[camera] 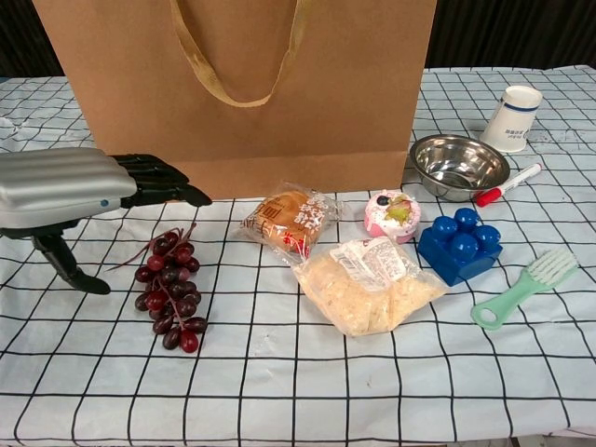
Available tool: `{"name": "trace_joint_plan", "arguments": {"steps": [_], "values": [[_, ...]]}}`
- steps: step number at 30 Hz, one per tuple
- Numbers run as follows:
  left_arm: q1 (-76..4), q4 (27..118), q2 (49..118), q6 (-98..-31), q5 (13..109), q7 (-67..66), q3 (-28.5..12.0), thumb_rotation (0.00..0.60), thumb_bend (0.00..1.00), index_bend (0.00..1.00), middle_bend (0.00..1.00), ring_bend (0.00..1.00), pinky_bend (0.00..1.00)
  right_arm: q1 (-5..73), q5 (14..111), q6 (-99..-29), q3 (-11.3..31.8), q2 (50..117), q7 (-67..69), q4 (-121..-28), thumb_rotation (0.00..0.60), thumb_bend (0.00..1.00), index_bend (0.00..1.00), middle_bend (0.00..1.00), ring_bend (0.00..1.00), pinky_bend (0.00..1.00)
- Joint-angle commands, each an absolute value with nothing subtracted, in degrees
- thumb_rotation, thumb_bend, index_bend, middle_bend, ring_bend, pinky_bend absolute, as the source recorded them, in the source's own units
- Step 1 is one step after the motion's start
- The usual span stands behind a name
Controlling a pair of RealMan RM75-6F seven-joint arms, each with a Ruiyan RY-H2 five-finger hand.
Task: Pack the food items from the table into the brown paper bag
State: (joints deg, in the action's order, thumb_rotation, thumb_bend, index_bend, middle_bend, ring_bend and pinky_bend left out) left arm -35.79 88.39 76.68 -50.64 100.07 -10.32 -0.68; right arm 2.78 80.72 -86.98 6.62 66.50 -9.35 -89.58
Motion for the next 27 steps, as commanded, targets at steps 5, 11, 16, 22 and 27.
{"name": "trace_joint_plan", "arguments": {"steps": [5,11,16,22,27], "values": [[-37.0,85.7,80.2,-49.8,99.1,-11.5,-0.2,0.6,0.03,0.13,0.19,0.02,0.06,2.8,80.6,-87.1,6.7,66.5,-9.4,-89.5,0.6,0.27,0.12,0.11,0.2,0.24],[-37.8,83.8,82.4,-49.4,98.5,-11.1,0.6,0.6,0.1,0.19,0.25,0.08,0.12,2.7,80.5,-87.1,6.8,66.3,-8.9,-89.6,0.6,0.27,0.12,0.11,0.2,0.24],[-38.6,82.3,84.1,-50.2,99.5,-10.4,1.8,0.6,0.16,0.24,0.31,0.14,0.19,2.8,80.4,-86.7,6.7,66.2,-8.5,-89.7,0.6,0.27,0.12,0.11,0.2,0.24],[-39.0,80.8,85.0,-51.1,99.3,-10.2,2.5,0.6,0.27,0.32,0.39,0.2,0.23,2.8,80.5,-86.5,6.6,66.0,-8.1,-89.9,0.6,0.27,0.12,0.11,0.2,0.24],[-39.2,79.7,85.9,-53.2,99.8,-9.9,2.6,0.6,0.39,0.41,0.48,0.3,0.33,2.8,80.6,-86.5,6.6,65.9,-8.0,-90.0,0.6,0.27,0.12,0.11,0.2,0.24]]}}
